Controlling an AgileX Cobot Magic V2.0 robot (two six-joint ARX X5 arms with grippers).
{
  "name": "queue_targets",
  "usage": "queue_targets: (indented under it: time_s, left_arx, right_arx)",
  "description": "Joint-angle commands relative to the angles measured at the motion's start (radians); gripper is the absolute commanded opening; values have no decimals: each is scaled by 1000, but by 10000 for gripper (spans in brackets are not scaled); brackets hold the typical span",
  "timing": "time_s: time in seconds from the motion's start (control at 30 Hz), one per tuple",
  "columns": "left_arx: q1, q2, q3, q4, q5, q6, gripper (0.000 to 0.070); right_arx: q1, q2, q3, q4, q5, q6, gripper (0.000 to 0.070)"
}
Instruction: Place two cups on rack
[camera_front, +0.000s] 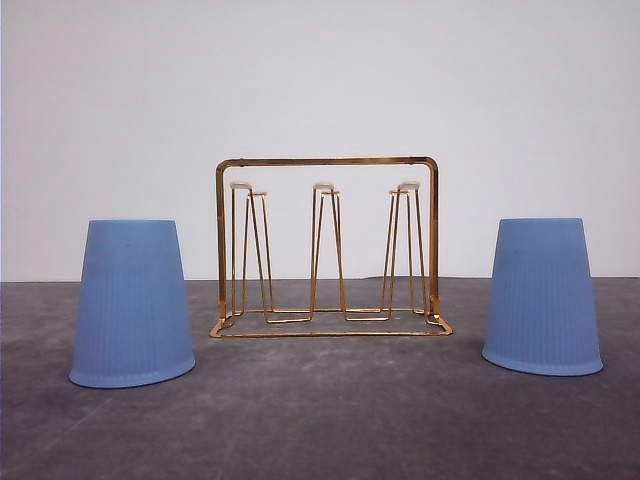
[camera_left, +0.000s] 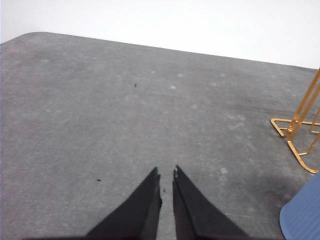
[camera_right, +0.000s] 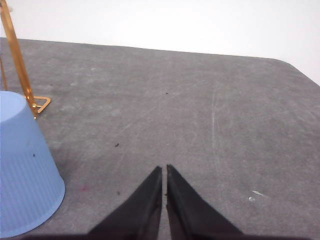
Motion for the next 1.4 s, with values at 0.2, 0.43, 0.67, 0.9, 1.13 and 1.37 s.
queue_targets:
  time_s: [0.2, 0.43, 0.67, 0.9, 1.13, 1.37]
  left_arx:
    - [1, -1, -16, 2, 3, -11, 26]
    - [1, 8, 51, 41, -21, -197, 10]
    - [0, 203, 298, -109, -25, -290, 10]
    - [0, 499, 597, -199, 190, -105, 10]
    - [-42, 752, 793, -389, 302, 39, 18]
    - [-98, 882, 802, -404, 301, 84, 28]
  right_arx:
    - [0, -1, -4, 6, -42, 46, 13]
    - [0, 14, 58, 30, -70, 231, 6]
    - [12, 224, 264, -28, -126, 321, 5]
    - [51, 526, 561, -217, -186, 189, 5]
    - [102, 781, 714, -420, -236, 39, 5]
    - [128, 869, 719, -399, -233, 15, 5]
